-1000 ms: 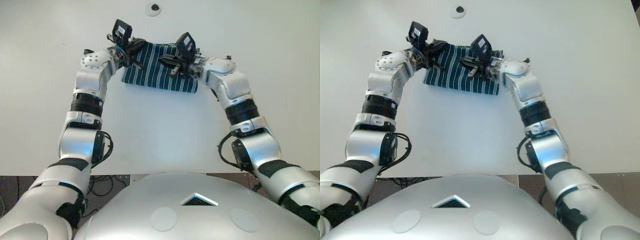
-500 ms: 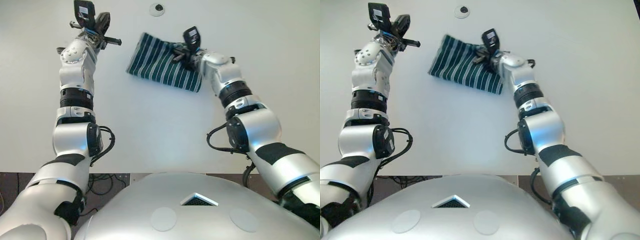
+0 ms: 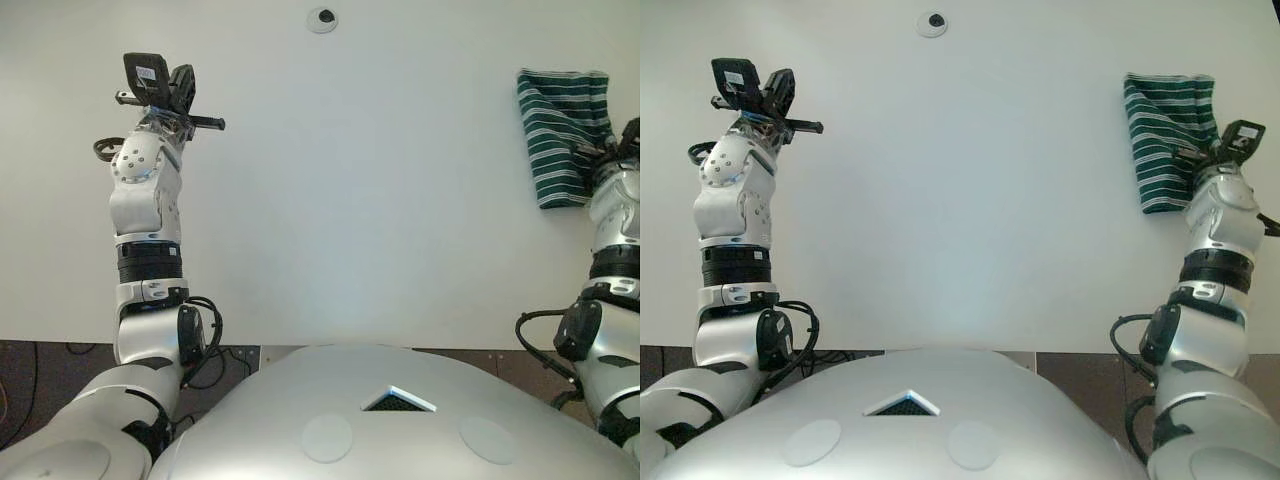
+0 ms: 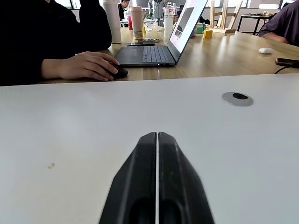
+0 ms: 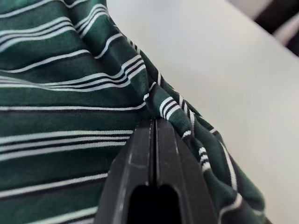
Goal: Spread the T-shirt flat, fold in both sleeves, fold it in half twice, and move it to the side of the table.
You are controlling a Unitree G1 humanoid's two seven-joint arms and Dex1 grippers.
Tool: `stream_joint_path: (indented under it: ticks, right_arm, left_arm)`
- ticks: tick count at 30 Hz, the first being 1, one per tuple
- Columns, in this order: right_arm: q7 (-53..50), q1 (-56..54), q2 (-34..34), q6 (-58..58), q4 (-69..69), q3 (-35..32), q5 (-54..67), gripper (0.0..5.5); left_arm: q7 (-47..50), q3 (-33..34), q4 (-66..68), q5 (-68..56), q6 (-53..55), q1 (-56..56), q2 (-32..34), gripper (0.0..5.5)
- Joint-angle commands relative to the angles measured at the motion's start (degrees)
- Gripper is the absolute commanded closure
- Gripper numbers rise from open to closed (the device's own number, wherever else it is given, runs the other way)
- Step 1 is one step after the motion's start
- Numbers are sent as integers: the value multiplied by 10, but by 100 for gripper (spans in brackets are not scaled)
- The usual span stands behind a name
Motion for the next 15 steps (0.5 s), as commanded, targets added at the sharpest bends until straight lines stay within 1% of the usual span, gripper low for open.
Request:
stream_joint_path:
  ticks: [1,2,4,6,8,10,12,15]
  right_arm:
    - [-28,36,64,-15,-144,36,-21,548]
    - [-23,34,73,-34,-184,50,-25,548]
    - [3,18,100,-75,-269,100,-37,548]
    - [11,12,124,-102,-324,136,-51,548]
    - [5,1,151,-120,-339,156,-60,548]
    - [-5,-7,170,-131,-333,160,-67,548]
    - [-10,-7,183,-139,-326,160,-70,548]
    - [-7,3,204,-143,-324,179,-81,548]
  left_arm:
    - [14,-4,-30,15,6,25,-3,550]
    - [17,-7,-36,18,4,30,-4,550]
    - [34,-15,-70,36,-9,48,-14,550]
    - [42,-28,-103,43,-21,60,-29,550]
    - [66,-34,-130,57,-23,67,-46,550]
    - [77,-40,-142,59,-24,66,-64,550]
    - [88,-45,-134,67,-27,64,-76,550]
    - [113,-46,-126,83,-37,87,-91,550]
